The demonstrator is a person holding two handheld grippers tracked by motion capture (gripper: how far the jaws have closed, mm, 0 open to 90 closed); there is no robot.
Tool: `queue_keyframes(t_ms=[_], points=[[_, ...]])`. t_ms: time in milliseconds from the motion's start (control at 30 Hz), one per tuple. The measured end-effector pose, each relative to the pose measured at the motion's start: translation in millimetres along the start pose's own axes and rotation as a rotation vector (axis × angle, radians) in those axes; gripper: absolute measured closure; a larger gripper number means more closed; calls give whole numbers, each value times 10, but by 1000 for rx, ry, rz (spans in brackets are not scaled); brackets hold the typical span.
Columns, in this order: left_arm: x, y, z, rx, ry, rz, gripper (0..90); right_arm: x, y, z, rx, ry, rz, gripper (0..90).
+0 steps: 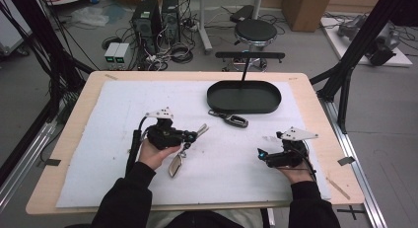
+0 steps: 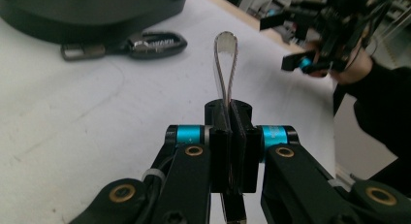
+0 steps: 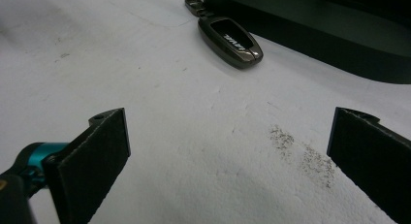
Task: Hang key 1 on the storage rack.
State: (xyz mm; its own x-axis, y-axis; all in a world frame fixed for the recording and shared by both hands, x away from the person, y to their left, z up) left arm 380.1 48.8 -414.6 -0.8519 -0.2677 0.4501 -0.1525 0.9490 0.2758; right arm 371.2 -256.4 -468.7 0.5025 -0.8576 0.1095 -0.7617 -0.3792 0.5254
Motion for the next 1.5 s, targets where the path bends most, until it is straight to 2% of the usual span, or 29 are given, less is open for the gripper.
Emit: queue_keyframes(t_ms=[67, 200, 267, 333, 433, 500, 633, 667, 700, 1000, 1033, 1067, 1267, 1400, 1433, 1500], points=[[-45, 80, -47, 37, 6, -10, 866, 1, -6, 2, 1, 2, 2, 9], [-50, 119, -83, 58, -1, -16, 866, -1, -10, 9, -3, 3, 1, 9], [-13, 142, -195, 70, -24, -6, 866, -3, -11, 8, -2, 6, 1, 9], [-2, 152, -249, 74, -28, -9, 866, -2, -12, 7, -1, 7, 2, 9], [3, 199, -418, 90, -47, -17, 866, -1, -8, 4, 2, 6, 4, 9], [-9, 244, -565, 103, -60, -16, 866, 4, -11, 3, 4, 8, 6, 9], [-44, 268, -683, 96, -70, -18, 866, 0, -11, 8, 0, 5, 5, 9], [-76, 275, -764, 97, -73, -25, 866, 6, -12, 5, 3, 9, 7, 9], [-76, 275, -764, 97, -73, -25, 866, 2, -10, 4, 5, 8, 5, 9], [-195, 229, -1160, 104, -101, -47, 865, 8, -9, 4, 4, 2, 0, 9], [-221, 208, -1256, 112, -105, -54, 865, 6, -4, 5, 2, -4, 1, 9], [-221, 208, -1256, 112, -105, -54, 865, 6, -4, 5, 2, -4, 1, 9], [-330, 148, -1557, 148, -140, -119, 866, 18, 0, 4, 8, -8, 0, 9], [-364, 124, -1661, 163, -145, -130, 866, 31, 7, 1, 15, -12, 2, 9], [-373, 105, -1727, 188, -150, -134, 866, 34, 13, -4, 18, -20, -1, 8], [-388, 93, -1750, 185, -150, -133, 866, 38, 14, -9, 22, -22, -1, 9]])
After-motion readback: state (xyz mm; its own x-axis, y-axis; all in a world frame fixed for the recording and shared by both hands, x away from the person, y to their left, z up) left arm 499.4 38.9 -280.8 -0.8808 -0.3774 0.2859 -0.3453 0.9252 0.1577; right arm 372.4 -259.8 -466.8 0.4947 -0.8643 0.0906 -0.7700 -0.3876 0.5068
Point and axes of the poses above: each handheld gripper's, and its own axes: y roughly backward along the jaws, z roughly out of its underside, x roughly to its right, the point moved 8 cm from there along -y, roughly forward along the jaws, and after that the axes turned 11 degrees about z, right-handed, at the moved point
